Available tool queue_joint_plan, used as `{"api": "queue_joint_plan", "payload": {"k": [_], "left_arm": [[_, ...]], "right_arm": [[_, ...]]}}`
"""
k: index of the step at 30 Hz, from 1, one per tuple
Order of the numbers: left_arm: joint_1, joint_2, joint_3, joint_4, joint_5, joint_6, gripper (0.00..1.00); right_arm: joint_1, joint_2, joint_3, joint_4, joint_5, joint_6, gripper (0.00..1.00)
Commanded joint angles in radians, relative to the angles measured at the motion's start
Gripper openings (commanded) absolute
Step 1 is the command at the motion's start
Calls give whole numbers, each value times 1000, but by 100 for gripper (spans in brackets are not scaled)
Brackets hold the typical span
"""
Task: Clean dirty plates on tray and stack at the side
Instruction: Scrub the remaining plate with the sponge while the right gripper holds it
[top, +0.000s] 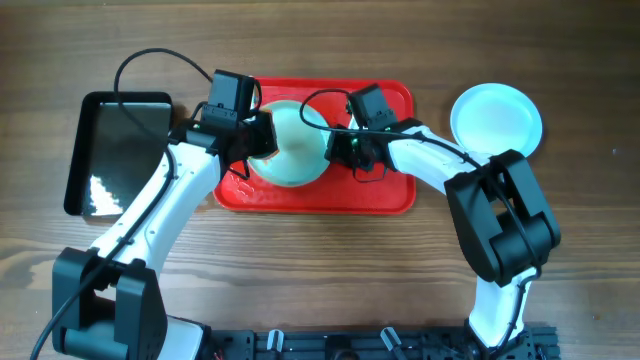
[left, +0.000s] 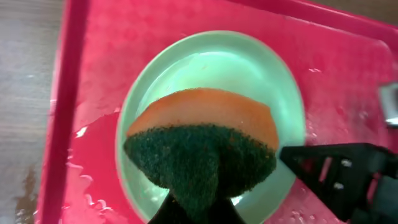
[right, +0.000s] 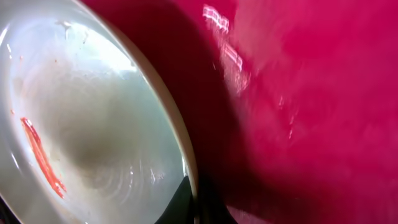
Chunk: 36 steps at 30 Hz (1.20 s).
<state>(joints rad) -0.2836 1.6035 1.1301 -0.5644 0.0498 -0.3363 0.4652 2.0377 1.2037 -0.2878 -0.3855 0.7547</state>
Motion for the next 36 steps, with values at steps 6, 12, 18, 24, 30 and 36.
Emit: {"api": "queue_joint_plan", "payload": {"k": [6, 12, 18, 24, 30, 36], "left_arm": [[-17, 117, -7, 16, 145, 71, 4], [-81, 223, -7, 66, 187, 66, 4], [-121, 281, -7, 147, 201, -184, 4], [-120, 321, -7, 155, 169, -196, 4], [-89, 325, -8, 21, -137, -167, 4], [-17, 322, -24, 8, -148, -32, 4]], "right_arm": [[2, 56, 100, -336, 204, -105, 4], [7, 56, 101, -327, 183, -109, 4], [9, 56, 101, -325, 183, -99, 4], [9, 56, 101, -322, 183, -97, 4], [9, 56, 101, -314, 183, -97, 4], [9, 56, 101, -315, 183, -97, 4]]}}
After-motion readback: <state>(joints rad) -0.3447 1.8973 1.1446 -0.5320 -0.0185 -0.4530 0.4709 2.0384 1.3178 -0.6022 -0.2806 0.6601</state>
